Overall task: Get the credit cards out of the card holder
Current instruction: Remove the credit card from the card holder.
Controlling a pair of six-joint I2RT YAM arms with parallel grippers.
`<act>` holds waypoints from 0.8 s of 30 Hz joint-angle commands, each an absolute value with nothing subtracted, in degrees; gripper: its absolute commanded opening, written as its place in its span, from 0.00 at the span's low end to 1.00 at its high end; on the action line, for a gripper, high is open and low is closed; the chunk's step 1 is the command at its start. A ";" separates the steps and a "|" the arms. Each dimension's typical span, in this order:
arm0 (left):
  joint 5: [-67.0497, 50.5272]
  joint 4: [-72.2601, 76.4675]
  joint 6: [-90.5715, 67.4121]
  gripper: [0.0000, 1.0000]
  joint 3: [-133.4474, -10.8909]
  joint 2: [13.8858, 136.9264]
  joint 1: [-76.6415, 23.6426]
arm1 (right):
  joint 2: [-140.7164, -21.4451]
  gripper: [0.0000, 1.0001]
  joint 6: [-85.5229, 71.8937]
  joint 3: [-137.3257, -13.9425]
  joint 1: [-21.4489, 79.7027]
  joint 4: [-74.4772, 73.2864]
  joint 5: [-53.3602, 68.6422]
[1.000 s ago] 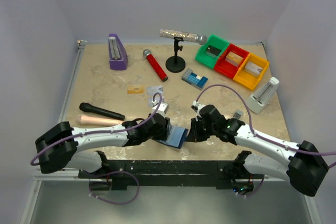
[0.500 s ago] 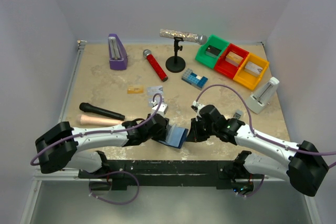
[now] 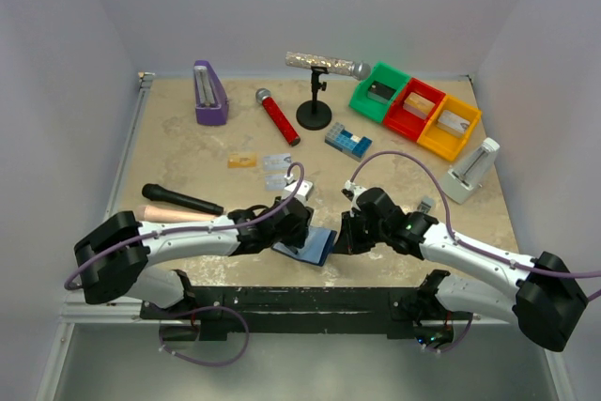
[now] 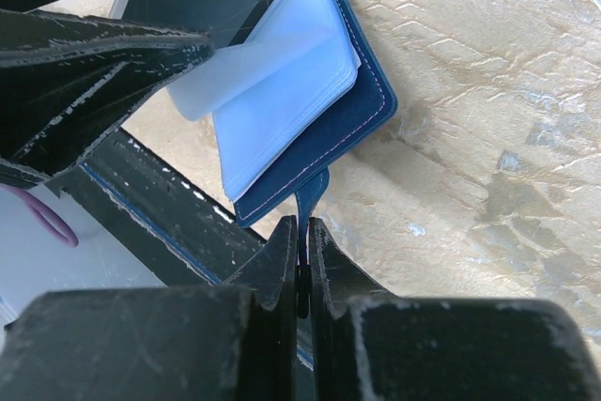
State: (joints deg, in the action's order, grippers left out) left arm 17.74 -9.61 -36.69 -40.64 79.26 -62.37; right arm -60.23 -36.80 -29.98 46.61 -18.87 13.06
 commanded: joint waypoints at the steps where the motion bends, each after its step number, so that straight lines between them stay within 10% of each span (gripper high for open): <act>1: 16.44 -9.58 -34.10 0.55 -43.68 80.77 -63.10 | -59.85 0.00 -35.95 -31.20 47.02 -18.11 13.36; 24: 12.04 -7.21 -33.75 0.54 -44.12 78.49 -63.37 | -60.47 0.00 -36.30 -30.06 46.93 -17.58 12.92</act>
